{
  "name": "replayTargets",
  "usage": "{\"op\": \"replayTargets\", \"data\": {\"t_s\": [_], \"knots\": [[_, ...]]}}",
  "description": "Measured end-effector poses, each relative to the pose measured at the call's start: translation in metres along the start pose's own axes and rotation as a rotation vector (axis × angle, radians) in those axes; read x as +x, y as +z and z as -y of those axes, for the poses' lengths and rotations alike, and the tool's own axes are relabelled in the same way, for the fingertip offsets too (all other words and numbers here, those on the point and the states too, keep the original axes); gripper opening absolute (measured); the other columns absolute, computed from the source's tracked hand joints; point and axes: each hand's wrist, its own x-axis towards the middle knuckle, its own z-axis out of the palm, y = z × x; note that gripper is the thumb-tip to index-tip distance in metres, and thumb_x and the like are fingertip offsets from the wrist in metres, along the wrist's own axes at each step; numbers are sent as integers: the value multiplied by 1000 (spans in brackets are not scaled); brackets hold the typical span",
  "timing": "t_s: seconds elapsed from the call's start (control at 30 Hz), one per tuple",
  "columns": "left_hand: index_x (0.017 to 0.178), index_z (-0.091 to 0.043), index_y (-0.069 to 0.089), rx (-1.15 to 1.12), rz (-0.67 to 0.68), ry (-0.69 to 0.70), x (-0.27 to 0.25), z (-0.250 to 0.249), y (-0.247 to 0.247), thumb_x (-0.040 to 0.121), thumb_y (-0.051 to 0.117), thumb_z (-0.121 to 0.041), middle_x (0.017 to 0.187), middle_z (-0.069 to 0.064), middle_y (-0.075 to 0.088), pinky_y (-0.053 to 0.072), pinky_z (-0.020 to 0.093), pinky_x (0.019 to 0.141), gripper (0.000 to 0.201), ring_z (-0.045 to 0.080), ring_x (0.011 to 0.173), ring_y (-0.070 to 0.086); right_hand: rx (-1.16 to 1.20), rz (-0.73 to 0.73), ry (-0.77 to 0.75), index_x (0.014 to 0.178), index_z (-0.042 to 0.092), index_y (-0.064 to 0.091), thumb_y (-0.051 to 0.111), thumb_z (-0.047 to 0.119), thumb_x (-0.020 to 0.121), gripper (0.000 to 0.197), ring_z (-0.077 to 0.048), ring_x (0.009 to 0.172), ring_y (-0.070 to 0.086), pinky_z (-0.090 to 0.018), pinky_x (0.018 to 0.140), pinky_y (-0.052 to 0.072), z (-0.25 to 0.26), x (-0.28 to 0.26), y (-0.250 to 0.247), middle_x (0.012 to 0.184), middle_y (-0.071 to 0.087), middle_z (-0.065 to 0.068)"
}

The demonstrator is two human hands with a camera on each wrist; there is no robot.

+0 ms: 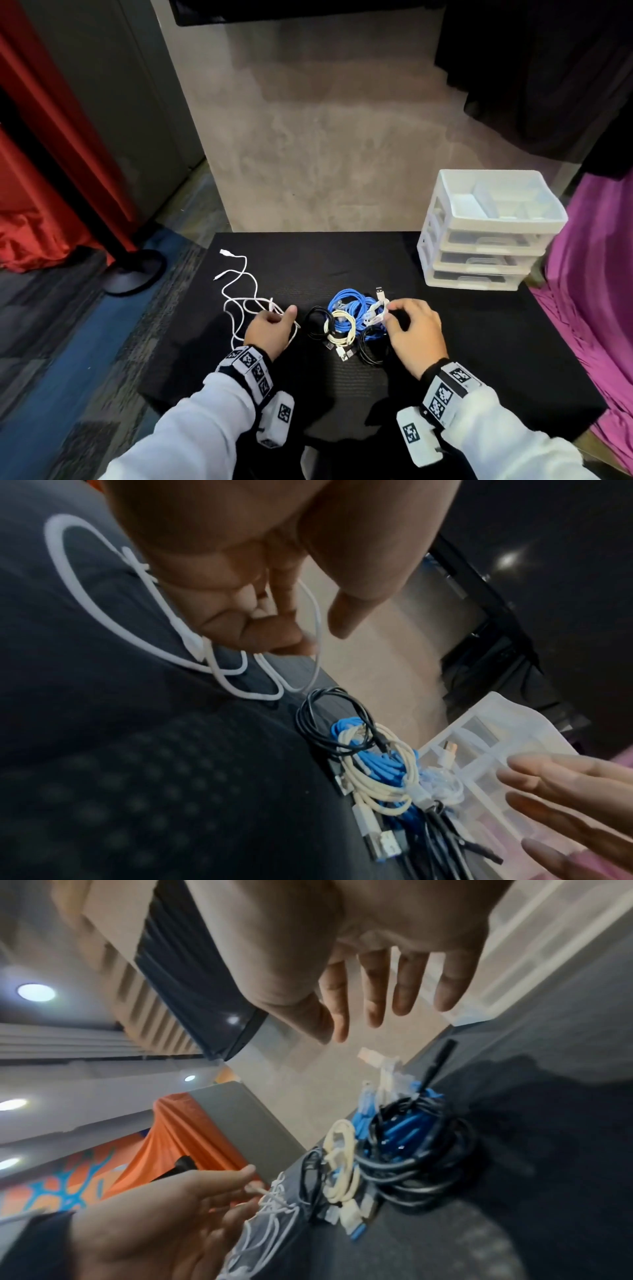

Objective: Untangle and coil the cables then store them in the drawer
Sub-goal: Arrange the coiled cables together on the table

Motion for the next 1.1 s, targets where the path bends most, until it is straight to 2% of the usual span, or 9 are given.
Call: {"op": "replayTargets", "data": {"t_s": [0.07,0.23,0.37,0.43,0.53,0.63,0.8,0.93,1.1], "knots": [[79,-13,65,-102,42,54,6,0,1,88,67,-46,59,-3,67,59,41,71,34,18,57,63,2,5,-91,97,36,69,68,27,94,10,-17,113,48,-31,100,37,16,-5,2,115,61,12],[87,0,64,-412,10,249,-17,-47,-28,99,63,-21,68,1,65,47,22,52,24,11,61,59,222,115,-234,101,32,70,69,19,95,14,-7,100,62,-26,90,50,56,-18,-2,109,66,17],[88,0,63,-402,271,542,-58,-88,-56,99,63,-14,71,5,60,43,19,55,18,11,58,51,393,355,-290,132,36,62,69,26,97,37,-7,80,65,-24,80,56,107,-22,-7,121,67,15],[94,-2,67,-391,341,631,-73,-100,-62,99,63,-12,73,2,67,51,26,61,13,13,60,60,422,397,-321,119,31,69,65,28,100,19,-16,80,69,-36,84,59,130,-19,-7,103,74,5],[91,-15,73,-387,140,660,-70,-99,-64,99,63,-22,79,5,68,53,30,68,14,16,66,61,494,358,-299,93,18,73,58,18,104,19,-19,73,71,-45,84,60,150,-11,-15,80,73,-6],[89,-15,68,-491,-194,598,-60,-86,-66,99,61,-16,70,-6,58,40,16,58,12,0,57,47,593,355,-291,97,11,74,55,14,106,21,-24,71,70,-42,79,60,160,-8,-40,77,71,-8],[91,-26,61,-431,-340,478,-56,-46,-54,95,60,-15,80,-6,60,46,22,72,12,0,67,53,727,357,-301,102,1,70,52,13,108,23,-23,65,66,-28,67,57,163,-7,-82,76,68,-13],[98,-32,62,-363,-172,555,-70,-14,-29,72,51,-7,102,-3,65,50,39,95,38,8,95,61,812,348,-312,101,2,69,50,13,107,23,-24,63,66,-27,64,56,167,-12,-106,74,67,-13],[119,-33,62,254,273,1118,-99,8,2,79,66,-14,147,-19,49,23,33,121,44,15,145,36,893,303,-301,102,3,68,50,14,107,22,-24,62,67,-31,64,56,169,-12,-121,76,69,-12]]}}
